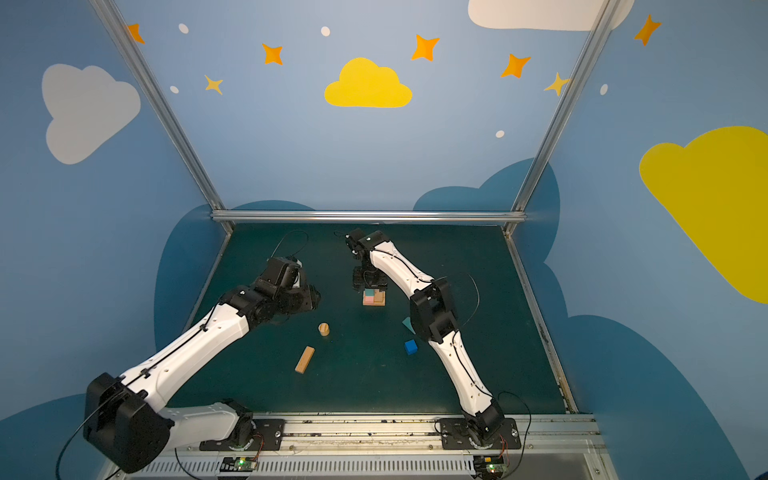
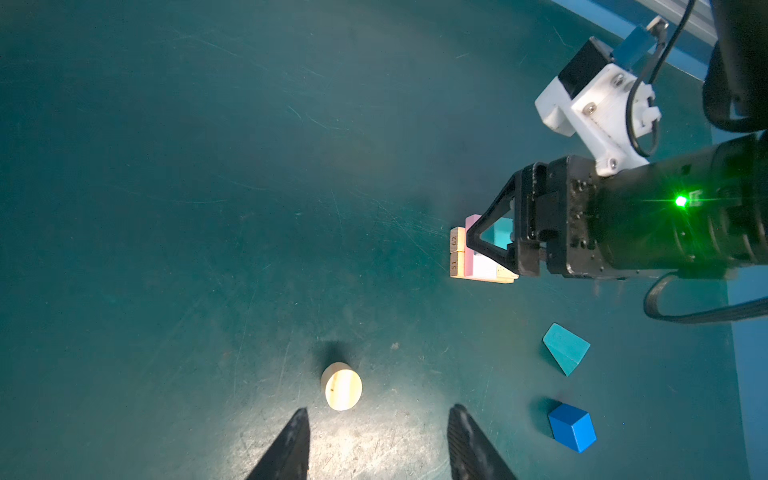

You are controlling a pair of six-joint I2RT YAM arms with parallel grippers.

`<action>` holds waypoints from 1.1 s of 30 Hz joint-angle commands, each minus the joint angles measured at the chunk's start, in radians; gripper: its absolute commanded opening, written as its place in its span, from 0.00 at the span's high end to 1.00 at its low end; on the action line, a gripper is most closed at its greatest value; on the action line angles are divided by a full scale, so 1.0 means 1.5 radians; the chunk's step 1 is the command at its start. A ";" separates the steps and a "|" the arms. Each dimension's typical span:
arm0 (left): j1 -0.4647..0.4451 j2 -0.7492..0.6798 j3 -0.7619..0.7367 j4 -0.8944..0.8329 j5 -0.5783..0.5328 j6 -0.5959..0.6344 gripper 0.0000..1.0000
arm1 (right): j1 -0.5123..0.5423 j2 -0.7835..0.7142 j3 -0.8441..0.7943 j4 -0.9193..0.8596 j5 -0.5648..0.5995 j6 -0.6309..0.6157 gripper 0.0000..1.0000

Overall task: Build the wood block tower
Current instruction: 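Lift the right gripper off the tower and move it toward the blue cube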

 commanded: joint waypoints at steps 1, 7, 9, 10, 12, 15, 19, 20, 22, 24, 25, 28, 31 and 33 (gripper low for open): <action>0.004 -0.016 -0.003 -0.007 0.004 -0.002 0.46 | -0.002 -0.054 0.011 -0.015 0.012 -0.008 0.27; 0.003 -0.018 -0.002 -0.011 0.003 -0.006 0.46 | -0.008 -0.119 -0.001 -0.003 0.011 -0.024 0.25; 0.003 -0.019 -0.002 -0.013 0.001 -0.004 0.46 | -0.009 -0.158 -0.026 0.013 0.015 -0.033 0.25; 0.004 -0.019 -0.002 -0.013 0.000 -0.005 0.46 | -0.011 -0.178 -0.044 0.023 0.017 -0.037 0.25; 0.003 -0.021 -0.002 -0.013 -0.004 -0.003 0.46 | -0.013 -0.222 -0.084 0.040 0.024 -0.044 0.25; 0.004 -0.019 0.002 -0.012 -0.006 0.001 0.46 | -0.017 -0.294 -0.160 0.067 0.034 -0.060 0.25; 0.004 -0.011 0.011 -0.015 -0.005 0.001 0.46 | -0.021 -0.395 -0.290 0.113 0.028 -0.099 0.25; 0.004 -0.007 0.014 -0.017 -0.005 0.000 0.46 | -0.022 -0.419 -0.325 0.119 0.027 -0.107 0.25; 0.004 -0.002 0.019 -0.021 -0.007 0.000 0.46 | -0.024 -0.460 -0.384 0.128 0.026 -0.121 0.26; 0.004 0.002 0.020 -0.021 -0.009 0.000 0.46 | -0.026 -0.500 -0.442 0.137 0.022 -0.132 0.27; 0.003 0.003 0.019 -0.021 -0.010 -0.001 0.46 | -0.026 -0.519 -0.473 0.142 0.019 -0.138 0.27; 0.004 0.007 0.018 -0.015 -0.010 -0.007 0.46 | -0.028 -0.573 -0.555 0.155 0.009 -0.153 0.29; 0.004 0.009 0.017 -0.010 -0.002 -0.010 0.46 | -0.028 -0.625 -0.632 0.172 0.000 -0.157 0.31; 0.004 0.010 0.013 -0.004 0.000 -0.019 0.46 | -0.028 -0.658 -0.681 0.188 -0.013 -0.155 0.32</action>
